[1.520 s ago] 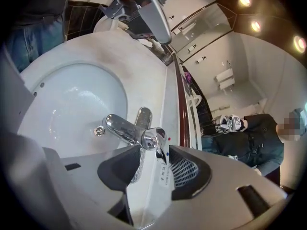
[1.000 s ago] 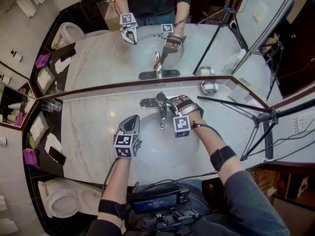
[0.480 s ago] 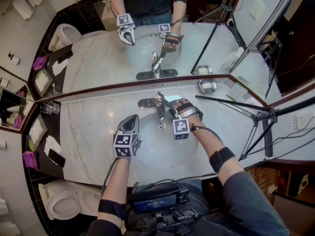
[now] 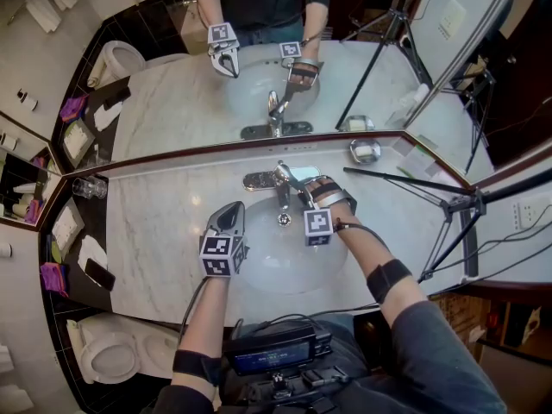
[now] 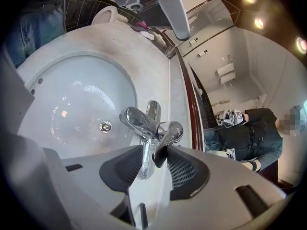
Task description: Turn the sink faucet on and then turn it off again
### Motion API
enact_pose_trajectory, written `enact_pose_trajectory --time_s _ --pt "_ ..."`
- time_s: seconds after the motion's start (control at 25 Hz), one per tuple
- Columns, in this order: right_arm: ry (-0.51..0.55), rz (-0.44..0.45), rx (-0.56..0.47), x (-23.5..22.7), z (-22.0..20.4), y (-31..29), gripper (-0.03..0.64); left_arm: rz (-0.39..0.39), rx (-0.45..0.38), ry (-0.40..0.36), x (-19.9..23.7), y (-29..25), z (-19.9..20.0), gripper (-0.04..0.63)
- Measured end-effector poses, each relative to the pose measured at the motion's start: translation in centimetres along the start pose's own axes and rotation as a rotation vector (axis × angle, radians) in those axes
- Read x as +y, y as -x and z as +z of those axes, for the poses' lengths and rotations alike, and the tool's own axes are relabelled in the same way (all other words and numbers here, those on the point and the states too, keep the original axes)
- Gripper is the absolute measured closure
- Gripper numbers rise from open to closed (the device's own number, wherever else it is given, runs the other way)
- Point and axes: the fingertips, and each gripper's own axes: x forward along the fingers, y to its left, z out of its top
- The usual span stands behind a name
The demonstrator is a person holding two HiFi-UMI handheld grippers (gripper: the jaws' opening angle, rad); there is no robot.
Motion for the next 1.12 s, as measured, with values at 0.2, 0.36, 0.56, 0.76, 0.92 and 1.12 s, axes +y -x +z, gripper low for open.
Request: enact_pose_trajectory --time_s 0.2,0.36,0.56,0.76,0.92,1.12 --pt "-0.040 -0.001 0.015 -0.2 0.2 0.1 0.456 0.004 0.003 -0.004 -0.2 0.4 -0.3 0.592" --pt "-0.163 -0.006 -0.012 -0.9 1.1 1.3 0.456 0.008 -0.001 -0.006 -0.1 0.8 -0.1 0.592" --pt "-0.271 -0.047 -0.043 -2.1 1.2 3.2 0.464 0.010 -0.012 -0.008 -0.2 1.3 0.2 0.592" --pt "-0.449 -0.109 -0.103 -4.1 1.3 6.4 0.591 0.002 -0.021 -0.015 -0.7 1.6 0.4 0.592" --pt "-0.732 -0.113 -0.182 -4.7 0.5 8.4 0.597 -0.003 -0.026 -0.024 -1.1 1.8 0.6 0.592" --pt "-1.167 -0.093 -0.301 -5.6 -1.2 11.0 0.598 -0.001 -0.030 -0.028 -1.3 2.3 0.8 0.592"
